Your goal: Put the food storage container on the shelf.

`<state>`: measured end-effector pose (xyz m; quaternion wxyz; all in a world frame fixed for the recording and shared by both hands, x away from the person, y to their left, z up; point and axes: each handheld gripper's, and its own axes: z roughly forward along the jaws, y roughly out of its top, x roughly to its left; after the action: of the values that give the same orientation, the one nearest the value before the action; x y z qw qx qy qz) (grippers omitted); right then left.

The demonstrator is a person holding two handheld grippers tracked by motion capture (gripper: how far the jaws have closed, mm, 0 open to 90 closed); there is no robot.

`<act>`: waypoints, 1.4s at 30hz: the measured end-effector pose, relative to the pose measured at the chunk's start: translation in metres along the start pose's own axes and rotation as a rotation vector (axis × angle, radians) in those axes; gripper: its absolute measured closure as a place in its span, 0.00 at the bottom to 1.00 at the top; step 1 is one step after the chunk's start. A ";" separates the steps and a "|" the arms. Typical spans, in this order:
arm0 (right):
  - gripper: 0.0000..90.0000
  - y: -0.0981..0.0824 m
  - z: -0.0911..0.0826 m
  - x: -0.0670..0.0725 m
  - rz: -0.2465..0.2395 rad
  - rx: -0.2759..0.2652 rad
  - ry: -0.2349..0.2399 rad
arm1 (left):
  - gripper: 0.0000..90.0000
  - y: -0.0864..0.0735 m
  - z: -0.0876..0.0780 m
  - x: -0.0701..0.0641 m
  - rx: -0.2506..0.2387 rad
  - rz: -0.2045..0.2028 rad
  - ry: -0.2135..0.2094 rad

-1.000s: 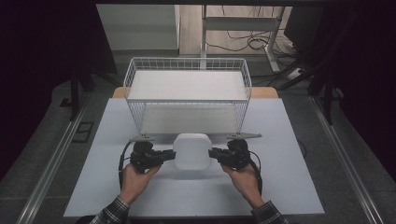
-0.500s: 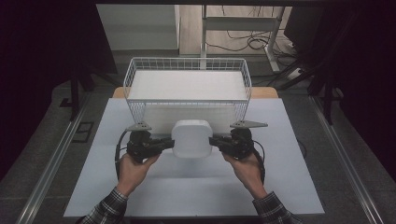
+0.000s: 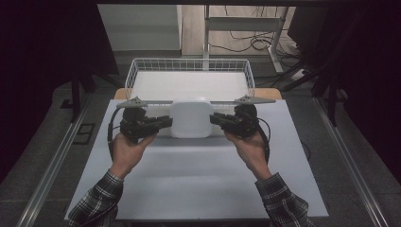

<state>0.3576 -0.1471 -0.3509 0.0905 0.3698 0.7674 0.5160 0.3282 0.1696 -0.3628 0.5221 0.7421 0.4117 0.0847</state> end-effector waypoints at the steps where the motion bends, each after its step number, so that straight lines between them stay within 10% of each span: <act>1: 0.87 0.005 0.000 0.001 -0.004 -0.008 0.001 | 0.89 0.005 -0.002 0.000 -0.005 0.004 0.002; 18: 0.87 0.073 0.007 -0.012 0.008 -0.083 -0.041 | 0.89 0.074 0.003 0.026 -0.023 -0.008 0.004; 32: 0.85 0.086 0.026 -0.034 0.086 -0.056 -0.028 | 0.82 0.086 0.020 0.047 -0.013 -0.082 -0.017; 42: 0.74 0.095 0.040 -0.040 0.106 -0.032 -0.057 | 0.77 0.093 0.029 0.049 0.024 -0.062 0.024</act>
<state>0.4514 -0.1262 -0.2968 0.0906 0.4231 0.7353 0.5217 0.4249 0.1729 -0.3118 0.5103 0.7342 0.4420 0.0724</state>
